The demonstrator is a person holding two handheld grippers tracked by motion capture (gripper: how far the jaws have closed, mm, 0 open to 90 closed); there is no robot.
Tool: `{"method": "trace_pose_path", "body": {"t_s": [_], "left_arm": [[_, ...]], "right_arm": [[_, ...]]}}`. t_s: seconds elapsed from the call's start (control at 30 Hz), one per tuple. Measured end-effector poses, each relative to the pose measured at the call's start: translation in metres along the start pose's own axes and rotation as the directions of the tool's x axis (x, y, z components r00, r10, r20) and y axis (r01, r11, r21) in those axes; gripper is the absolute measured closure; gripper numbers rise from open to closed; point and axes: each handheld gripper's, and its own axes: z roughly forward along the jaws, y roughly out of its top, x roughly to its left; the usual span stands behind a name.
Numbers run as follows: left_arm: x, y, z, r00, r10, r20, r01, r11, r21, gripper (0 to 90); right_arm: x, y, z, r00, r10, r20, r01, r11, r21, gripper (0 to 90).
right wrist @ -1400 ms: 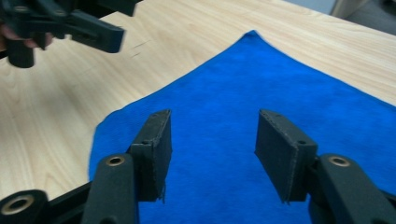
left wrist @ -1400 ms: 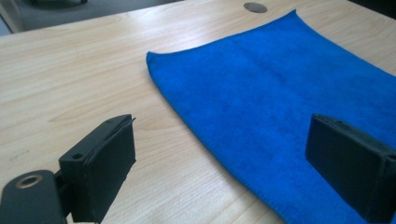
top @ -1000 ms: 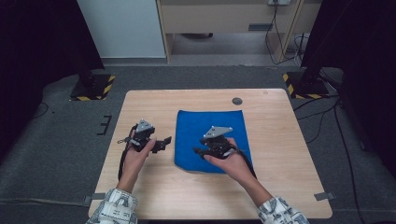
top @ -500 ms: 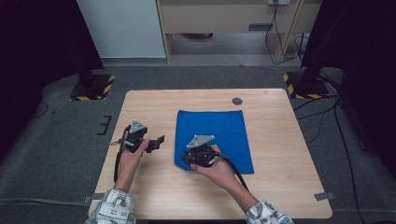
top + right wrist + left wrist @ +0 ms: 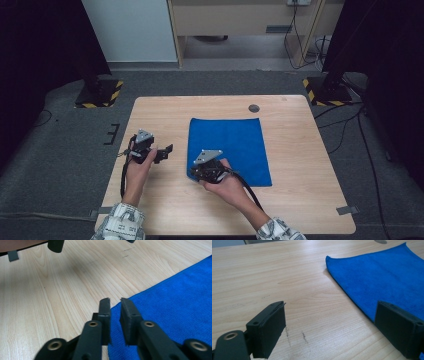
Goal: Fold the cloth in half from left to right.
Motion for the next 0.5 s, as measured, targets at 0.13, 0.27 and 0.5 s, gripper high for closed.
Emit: {"method": "trace_pose_path", "body": {"t_s": [0.13, 0.27, 0.5], "left_arm": [[0.000, 0.000, 0.000, 1.0000, 0.000, -0.002, 0.000, 1.0000, -0.005, 9.8], [0.001, -0.001, 0.001, 1.0000, -0.001, -0.001, 0.001, 1.0000, 0.001, 9.8], [0.000, -0.001, 0.002, 1.0000, 0.006, 0.002, -0.006, 1.0000, 0.005, 9.8]], "right_arm": [[0.003, -0.001, 0.002, 0.9998, -0.018, 0.010, 0.018, 1.000, 0.001, 84.4], [0.007, -0.001, 0.005, 0.9995, -0.032, 0.007, 0.032, 0.999, 0.004, 85.0], [0.014, -0.005, 0.016, 0.9977, -0.068, -0.003, 0.068, 0.997, 0.039, 85.6]]}}
